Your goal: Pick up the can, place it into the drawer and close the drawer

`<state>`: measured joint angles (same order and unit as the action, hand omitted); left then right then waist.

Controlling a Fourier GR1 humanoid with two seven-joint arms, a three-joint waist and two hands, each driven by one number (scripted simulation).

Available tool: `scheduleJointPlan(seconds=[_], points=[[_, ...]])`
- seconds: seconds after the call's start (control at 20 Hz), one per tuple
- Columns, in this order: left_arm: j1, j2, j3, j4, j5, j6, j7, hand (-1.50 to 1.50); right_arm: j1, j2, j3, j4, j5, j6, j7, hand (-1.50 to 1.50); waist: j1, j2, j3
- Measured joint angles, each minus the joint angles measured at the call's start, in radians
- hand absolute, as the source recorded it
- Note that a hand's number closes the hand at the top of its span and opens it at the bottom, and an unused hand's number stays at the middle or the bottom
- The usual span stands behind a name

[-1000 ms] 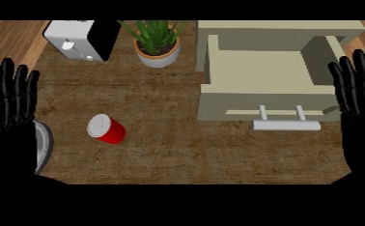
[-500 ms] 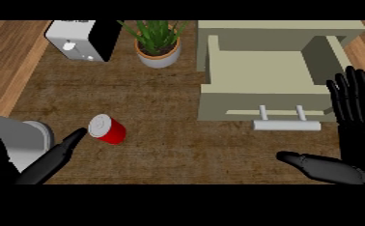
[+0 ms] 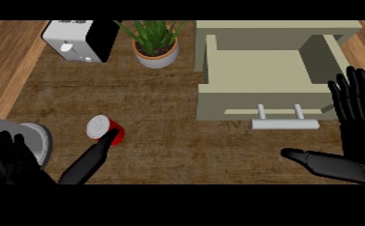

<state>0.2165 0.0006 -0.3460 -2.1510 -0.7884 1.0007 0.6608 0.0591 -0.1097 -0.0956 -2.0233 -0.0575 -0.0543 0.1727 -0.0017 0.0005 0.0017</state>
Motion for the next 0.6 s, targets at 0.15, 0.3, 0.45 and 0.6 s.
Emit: scheduleJointPlan(seconds=[0.15, 0.3, 0.45, 0.6], points=[[-0.039, 0.000, -0.031, 0.037, -0.085, 0.019, 0.094, -1.50, 0.036, 0.009, 0.001, -0.015, 0.004, 0.007, -0.025, -1.50, -0.002, 0.000, 0.000], [-0.079, 0.000, -0.032, 0.087, -0.115, 0.040, 0.143, -1.50, 0.042, 0.012, -0.002, -0.039, 0.003, 0.008, -0.012, -1.50, -0.002, -0.001, -0.001], [-0.118, 0.000, -0.031, 0.139, -0.133, 0.065, 0.190, -1.50, 0.073, 0.009, -0.023, -0.039, -0.016, 0.030, -0.042, -1.50, -0.003, -0.001, -0.001], [-0.140, 0.000, -0.032, 0.218, -0.128, 0.112, 0.197, -1.50, 0.066, -0.003, -0.044, -0.051, -0.037, 0.040, -0.028, -1.50, -0.003, 0.000, -0.001]])
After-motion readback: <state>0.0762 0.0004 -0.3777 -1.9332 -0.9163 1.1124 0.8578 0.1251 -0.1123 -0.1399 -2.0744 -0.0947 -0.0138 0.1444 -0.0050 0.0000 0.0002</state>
